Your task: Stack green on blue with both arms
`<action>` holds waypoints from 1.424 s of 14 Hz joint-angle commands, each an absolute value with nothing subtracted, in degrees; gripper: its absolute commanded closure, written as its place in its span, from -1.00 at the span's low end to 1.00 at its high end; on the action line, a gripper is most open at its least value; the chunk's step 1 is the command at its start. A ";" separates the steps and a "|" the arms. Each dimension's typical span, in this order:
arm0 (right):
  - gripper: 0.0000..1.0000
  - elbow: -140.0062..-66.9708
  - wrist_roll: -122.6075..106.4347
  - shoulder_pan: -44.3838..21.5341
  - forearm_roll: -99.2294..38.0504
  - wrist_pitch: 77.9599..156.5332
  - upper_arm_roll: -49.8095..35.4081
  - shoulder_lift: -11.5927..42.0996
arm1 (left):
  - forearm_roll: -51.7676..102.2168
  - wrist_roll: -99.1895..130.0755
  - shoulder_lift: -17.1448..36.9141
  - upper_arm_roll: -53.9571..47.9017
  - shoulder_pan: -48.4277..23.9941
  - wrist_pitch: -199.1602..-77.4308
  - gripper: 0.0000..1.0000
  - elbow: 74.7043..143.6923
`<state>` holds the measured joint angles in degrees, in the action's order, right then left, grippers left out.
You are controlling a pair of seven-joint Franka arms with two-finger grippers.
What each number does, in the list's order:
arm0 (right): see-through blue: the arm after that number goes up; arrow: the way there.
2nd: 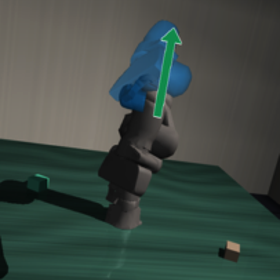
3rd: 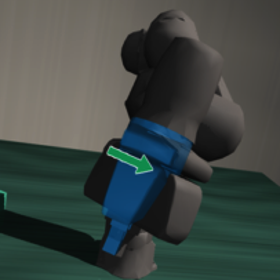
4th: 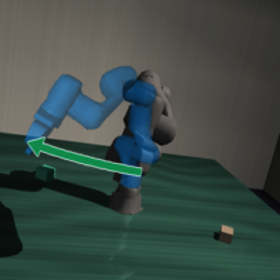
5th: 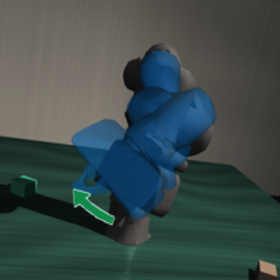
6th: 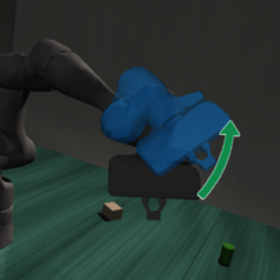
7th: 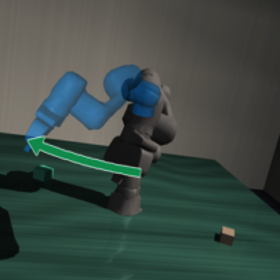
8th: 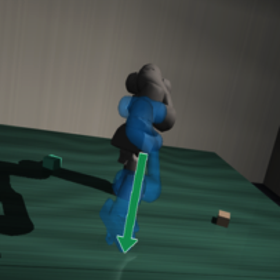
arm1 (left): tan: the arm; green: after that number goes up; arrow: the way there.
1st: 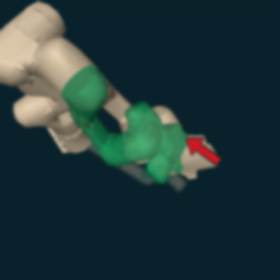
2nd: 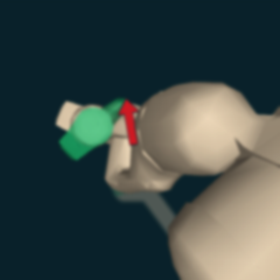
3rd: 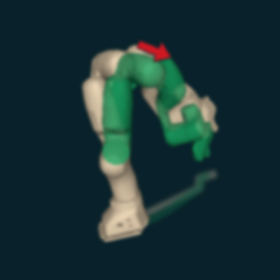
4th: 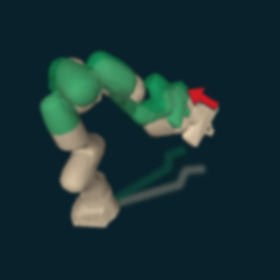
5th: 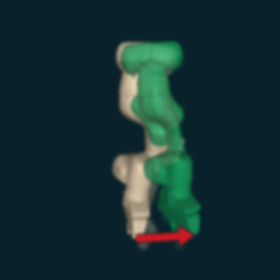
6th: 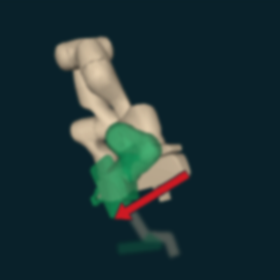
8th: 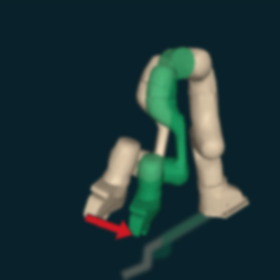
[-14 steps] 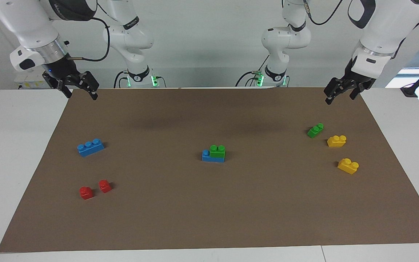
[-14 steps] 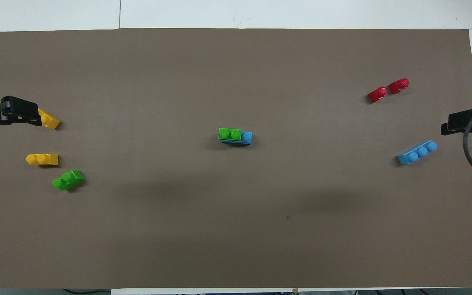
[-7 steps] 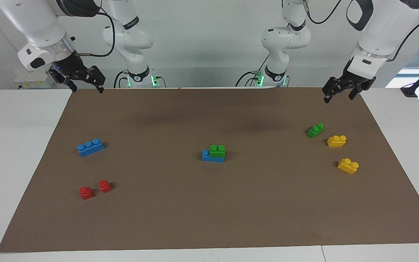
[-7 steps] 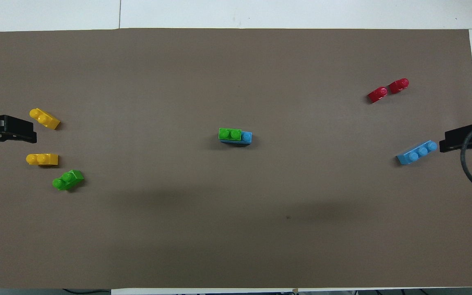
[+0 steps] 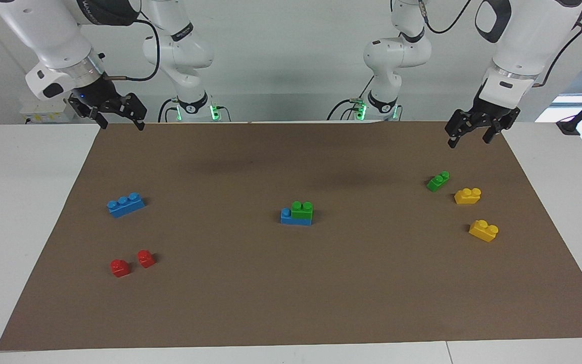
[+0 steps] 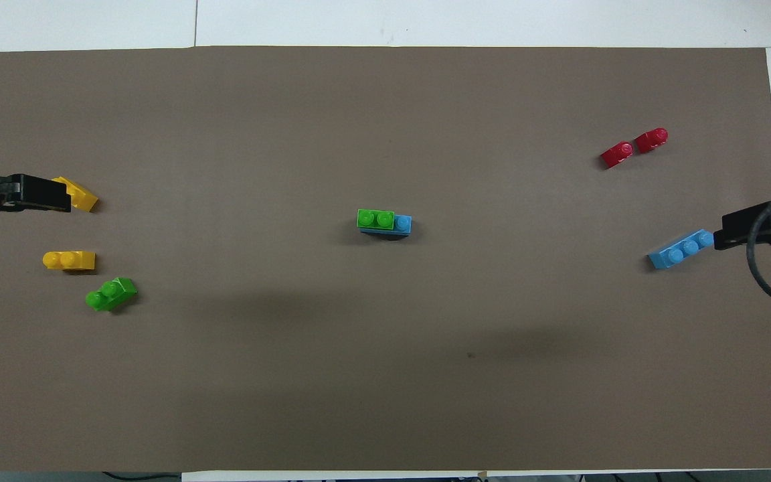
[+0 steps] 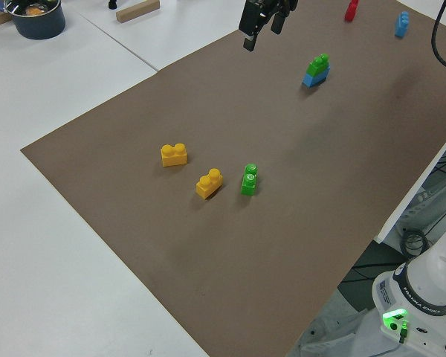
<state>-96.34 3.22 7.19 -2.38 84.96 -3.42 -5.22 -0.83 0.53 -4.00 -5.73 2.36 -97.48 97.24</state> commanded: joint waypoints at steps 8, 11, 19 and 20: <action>-1.00 -95.45 8.88 7.38 0.87 84.20 -3.69 -4.75 | 2.63 0.79 -5.36 -5.80 3.25 -90.53 -1.00 98.09; -1.00 -95.45 8.35 7.38 1.49 84.90 -3.78 -4.66 | 2.99 3.06 -5.27 -5.80 3.16 -90.70 -1.00 98.00; -1.00 -95.45 4.41 7.47 1.58 87.71 -3.78 -4.57 | 2.90 3.69 -5.62 -5.98 3.34 -90.79 -1.00 98.17; -1.00 -95.45 3.09 7.47 1.50 87.71 -3.69 -4.57 | 2.90 3.78 -5.62 -5.98 3.34 -90.70 -1.00 98.00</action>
